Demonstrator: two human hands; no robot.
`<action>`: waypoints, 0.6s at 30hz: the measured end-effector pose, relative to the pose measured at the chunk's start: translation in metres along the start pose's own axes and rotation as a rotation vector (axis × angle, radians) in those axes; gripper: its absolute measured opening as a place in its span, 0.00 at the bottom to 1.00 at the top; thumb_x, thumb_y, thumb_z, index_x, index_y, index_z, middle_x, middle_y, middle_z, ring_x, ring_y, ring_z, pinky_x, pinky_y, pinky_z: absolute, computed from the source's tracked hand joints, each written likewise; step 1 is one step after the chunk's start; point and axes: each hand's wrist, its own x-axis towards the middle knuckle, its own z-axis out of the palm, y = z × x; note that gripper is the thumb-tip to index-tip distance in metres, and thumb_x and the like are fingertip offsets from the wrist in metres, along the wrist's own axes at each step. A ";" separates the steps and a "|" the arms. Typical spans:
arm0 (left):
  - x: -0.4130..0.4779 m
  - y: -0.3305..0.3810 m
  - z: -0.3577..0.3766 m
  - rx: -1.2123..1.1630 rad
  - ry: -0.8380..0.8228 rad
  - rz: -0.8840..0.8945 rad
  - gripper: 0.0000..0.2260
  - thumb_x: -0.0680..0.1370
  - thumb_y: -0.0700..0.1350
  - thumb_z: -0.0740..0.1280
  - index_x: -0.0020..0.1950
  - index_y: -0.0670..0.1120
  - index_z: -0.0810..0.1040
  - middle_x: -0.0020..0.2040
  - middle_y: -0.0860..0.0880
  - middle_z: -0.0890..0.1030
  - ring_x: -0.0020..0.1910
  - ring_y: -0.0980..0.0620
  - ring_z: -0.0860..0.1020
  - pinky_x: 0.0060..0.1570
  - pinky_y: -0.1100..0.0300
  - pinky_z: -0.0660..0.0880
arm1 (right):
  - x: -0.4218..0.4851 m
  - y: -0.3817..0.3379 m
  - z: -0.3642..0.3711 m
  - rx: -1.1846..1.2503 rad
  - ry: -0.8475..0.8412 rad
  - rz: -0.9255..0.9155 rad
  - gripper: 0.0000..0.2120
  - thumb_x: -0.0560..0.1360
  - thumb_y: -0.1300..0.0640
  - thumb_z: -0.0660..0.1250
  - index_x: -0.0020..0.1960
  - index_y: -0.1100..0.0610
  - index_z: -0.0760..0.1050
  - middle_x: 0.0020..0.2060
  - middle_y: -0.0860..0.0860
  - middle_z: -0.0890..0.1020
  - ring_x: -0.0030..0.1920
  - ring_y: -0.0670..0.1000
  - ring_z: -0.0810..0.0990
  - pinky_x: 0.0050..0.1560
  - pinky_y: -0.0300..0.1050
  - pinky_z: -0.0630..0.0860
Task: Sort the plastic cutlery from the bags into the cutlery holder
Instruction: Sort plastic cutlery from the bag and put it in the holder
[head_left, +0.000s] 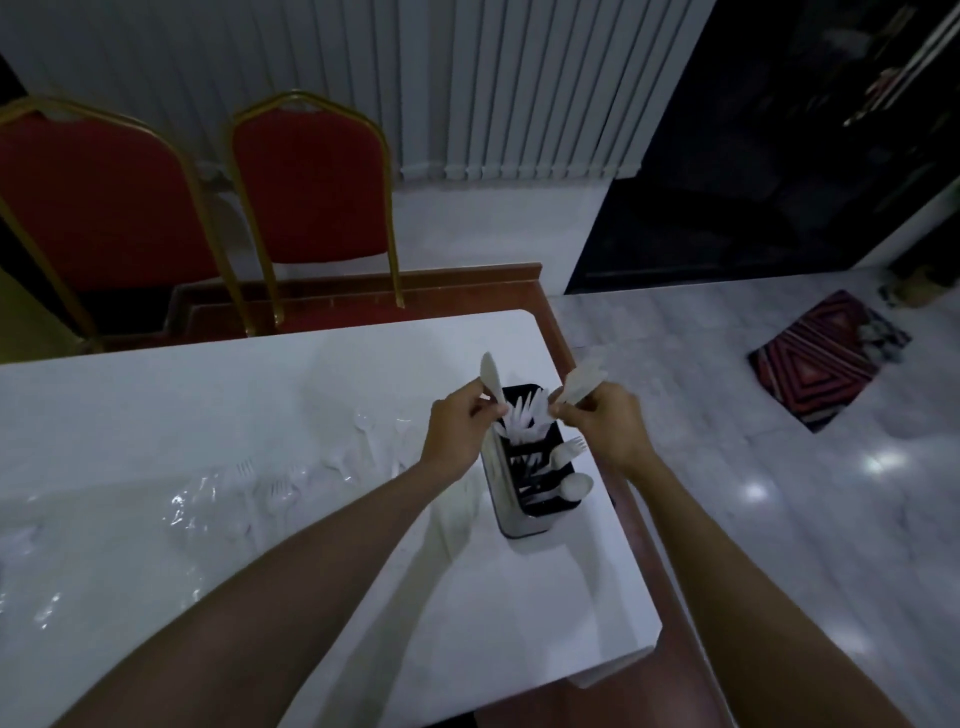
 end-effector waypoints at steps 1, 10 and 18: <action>0.001 -0.001 0.006 0.063 -0.023 0.016 0.04 0.76 0.43 0.68 0.49 0.44 0.80 0.41 0.47 0.84 0.41 0.51 0.82 0.46 0.56 0.78 | 0.002 0.005 0.005 -0.015 -0.033 0.004 0.04 0.73 0.55 0.72 0.45 0.56 0.83 0.39 0.51 0.85 0.40 0.48 0.82 0.43 0.38 0.76; 0.006 -0.002 0.020 0.426 -0.170 0.244 0.05 0.74 0.34 0.63 0.38 0.37 0.75 0.35 0.42 0.79 0.34 0.45 0.75 0.36 0.49 0.73 | 0.013 0.019 0.019 -0.165 -0.177 -0.039 0.09 0.75 0.60 0.65 0.35 0.57 0.76 0.29 0.48 0.76 0.31 0.44 0.73 0.35 0.40 0.68; -0.011 -0.014 0.021 0.371 -0.141 0.254 0.17 0.73 0.34 0.64 0.61 0.41 0.73 0.55 0.44 0.75 0.54 0.48 0.74 0.53 0.57 0.72 | 0.008 0.022 0.021 -0.152 -0.096 -0.277 0.05 0.75 0.61 0.68 0.48 0.55 0.82 0.41 0.44 0.84 0.41 0.42 0.81 0.43 0.27 0.74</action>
